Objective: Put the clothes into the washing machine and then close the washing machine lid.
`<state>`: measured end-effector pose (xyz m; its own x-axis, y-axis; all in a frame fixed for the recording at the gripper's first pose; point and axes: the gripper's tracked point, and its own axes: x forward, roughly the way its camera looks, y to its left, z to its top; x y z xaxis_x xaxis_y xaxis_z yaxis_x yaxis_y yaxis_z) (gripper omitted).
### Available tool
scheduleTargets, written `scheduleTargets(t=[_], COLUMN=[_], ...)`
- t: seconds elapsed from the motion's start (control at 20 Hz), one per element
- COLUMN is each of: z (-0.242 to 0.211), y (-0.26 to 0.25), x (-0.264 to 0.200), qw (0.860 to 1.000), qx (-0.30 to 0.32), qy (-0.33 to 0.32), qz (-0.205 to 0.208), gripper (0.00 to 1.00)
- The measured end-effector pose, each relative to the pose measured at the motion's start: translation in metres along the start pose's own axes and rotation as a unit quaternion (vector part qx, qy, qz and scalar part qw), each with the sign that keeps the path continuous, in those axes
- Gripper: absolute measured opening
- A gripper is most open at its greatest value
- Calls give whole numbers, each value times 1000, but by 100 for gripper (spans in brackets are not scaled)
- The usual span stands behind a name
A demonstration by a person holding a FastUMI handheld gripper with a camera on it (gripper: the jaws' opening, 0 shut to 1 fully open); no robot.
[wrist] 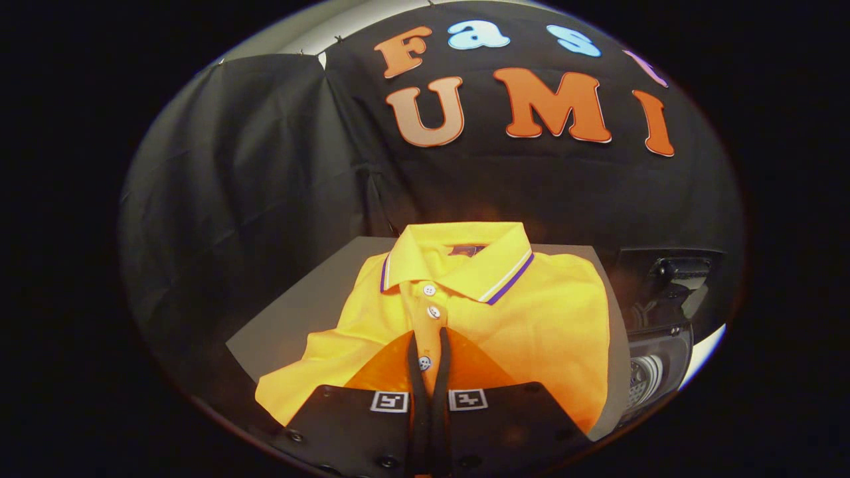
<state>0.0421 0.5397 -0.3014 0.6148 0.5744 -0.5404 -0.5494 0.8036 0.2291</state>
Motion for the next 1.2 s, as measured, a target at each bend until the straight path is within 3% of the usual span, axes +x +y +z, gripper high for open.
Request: scheduleTargets(t=[0.35,0.65,0.9,1.2], z=[44,103,134,157], y=[6,-25,-73,-165], x=[-42,-98,-147,-199], qw=[993,980,973,967], qx=[-23,-20,-19,-24], qy=[-113,-194,-225,-253], qz=[20,36,39,5], gripper=[8,8,8,8])
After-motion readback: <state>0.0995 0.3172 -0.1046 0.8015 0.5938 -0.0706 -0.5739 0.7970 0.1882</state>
